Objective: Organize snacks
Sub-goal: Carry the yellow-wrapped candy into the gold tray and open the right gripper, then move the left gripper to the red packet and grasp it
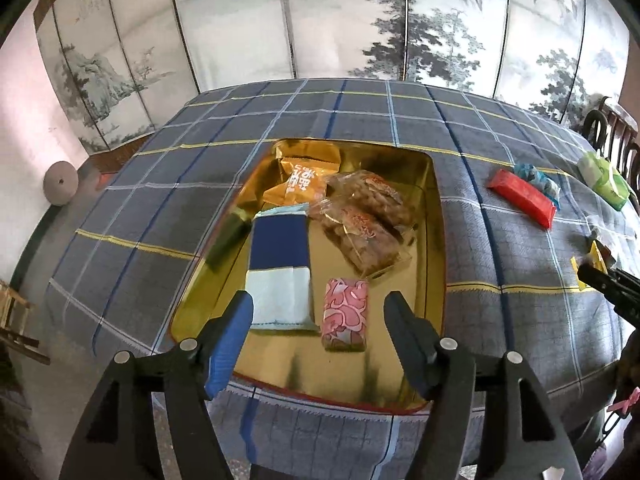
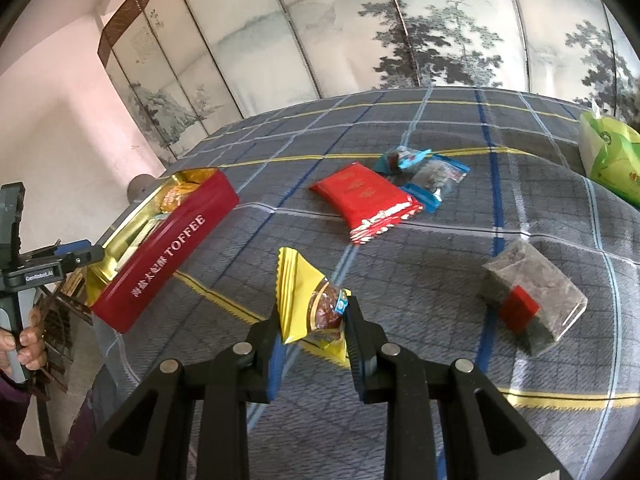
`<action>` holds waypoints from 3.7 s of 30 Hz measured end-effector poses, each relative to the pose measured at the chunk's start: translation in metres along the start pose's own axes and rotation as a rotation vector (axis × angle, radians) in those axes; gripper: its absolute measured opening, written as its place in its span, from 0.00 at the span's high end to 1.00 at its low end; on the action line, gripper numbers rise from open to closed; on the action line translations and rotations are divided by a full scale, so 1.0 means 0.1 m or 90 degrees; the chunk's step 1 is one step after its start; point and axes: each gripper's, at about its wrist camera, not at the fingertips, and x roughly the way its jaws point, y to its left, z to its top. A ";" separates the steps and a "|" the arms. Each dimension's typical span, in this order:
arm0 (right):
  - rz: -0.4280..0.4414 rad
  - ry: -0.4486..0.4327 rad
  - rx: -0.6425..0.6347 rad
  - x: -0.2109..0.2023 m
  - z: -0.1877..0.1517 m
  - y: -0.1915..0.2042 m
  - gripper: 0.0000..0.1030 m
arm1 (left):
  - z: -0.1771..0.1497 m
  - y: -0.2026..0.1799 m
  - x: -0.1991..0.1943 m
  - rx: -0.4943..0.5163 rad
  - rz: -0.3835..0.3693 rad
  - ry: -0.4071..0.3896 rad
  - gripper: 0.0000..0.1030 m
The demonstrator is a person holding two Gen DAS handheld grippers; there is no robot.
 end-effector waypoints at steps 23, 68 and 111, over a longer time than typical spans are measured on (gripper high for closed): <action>0.112 -0.005 -0.073 0.11 0.38 1.00 0.74 | -0.27 0.60 -0.20 -0.089 0.029 0.011 0.18; 0.180 0.131 -0.103 1.50 0.81 2.19 0.71 | -0.49 0.90 -0.02 -0.066 0.082 0.041 0.09; 0.133 0.022 -0.022 0.13 0.14 1.16 0.61 | -0.37 0.64 -0.11 -0.035 0.077 0.060 0.09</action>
